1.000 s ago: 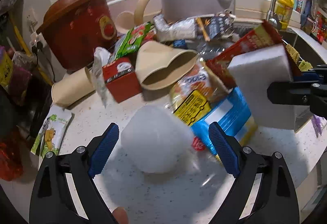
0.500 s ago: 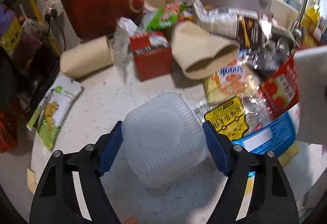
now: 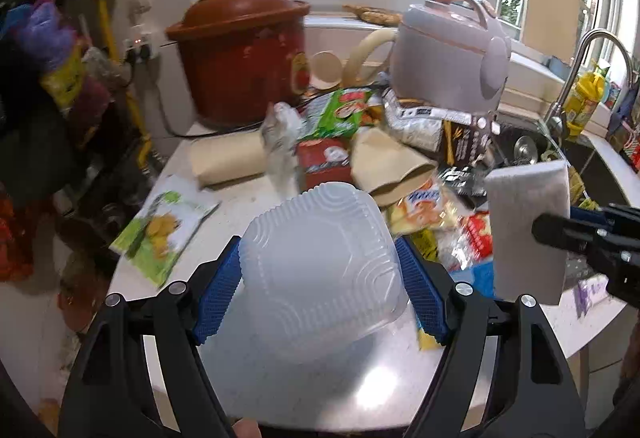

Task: Collect trash
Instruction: 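Grasp the clear plastic container with the left gripper while the right grasps the white foam block, then lower the container and white foam block into the trash bin, open both grippers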

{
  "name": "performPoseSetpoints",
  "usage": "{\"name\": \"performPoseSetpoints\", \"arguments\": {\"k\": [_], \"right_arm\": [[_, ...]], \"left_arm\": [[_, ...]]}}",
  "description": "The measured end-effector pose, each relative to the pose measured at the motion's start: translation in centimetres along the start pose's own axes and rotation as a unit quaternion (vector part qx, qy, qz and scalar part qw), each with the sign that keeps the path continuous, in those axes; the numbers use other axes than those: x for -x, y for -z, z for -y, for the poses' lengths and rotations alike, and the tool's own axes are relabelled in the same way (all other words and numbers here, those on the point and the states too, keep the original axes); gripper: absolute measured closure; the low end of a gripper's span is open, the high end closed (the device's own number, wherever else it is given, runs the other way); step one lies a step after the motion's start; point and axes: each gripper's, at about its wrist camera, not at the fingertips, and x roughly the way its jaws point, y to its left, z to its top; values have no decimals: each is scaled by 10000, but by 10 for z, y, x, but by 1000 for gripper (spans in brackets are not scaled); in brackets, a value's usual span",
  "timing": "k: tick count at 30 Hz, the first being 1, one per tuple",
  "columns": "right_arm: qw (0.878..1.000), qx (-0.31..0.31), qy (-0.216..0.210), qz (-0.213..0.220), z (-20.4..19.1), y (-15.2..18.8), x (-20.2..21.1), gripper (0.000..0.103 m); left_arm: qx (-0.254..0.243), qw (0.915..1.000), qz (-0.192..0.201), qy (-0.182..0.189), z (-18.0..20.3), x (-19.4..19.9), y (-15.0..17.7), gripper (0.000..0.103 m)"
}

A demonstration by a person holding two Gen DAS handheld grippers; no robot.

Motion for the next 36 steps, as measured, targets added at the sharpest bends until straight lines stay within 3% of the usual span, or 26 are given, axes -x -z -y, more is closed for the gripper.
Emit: {"name": "performPoseSetpoints", "arguments": {"k": [5,8,12,16,22,28,31,33,36], "right_arm": [[10000,-4,18,40,-20,19,19,82],[9998,-88,119,151,-38,41,44,82],[9991,-273,268,156,-66,85,63,82],[9967,-755,278,-137,-95,150,61,82],[9861,-1311,277,-979,-118,246,7,82],[9723,-1555,359,-1706,-113,323,-74,82],[9676,-1593,378,-1924,-105,348,-113,75],[9656,-1463,509,-2090,-103,359,-133,52],[9653,-1370,542,-2158,-99,366,-149,52]], "left_arm": [[35,10000,-36,17,-12,26,28,29],[-235,9997,6,106,-15,43,53,29],[-649,9975,-123,244,-22,53,98,31],[-837,9941,-523,440,-39,55,154,31],[-899,9838,-1454,545,-62,21,249,31],[-972,9712,-2117,505,-67,-32,318,31],[-1004,9640,-2420,446,-66,-58,343,30],[-1100,9575,-2648,323,-64,-78,363,30],[-1322,9500,-2825,135,-61,-95,379,30]]}}
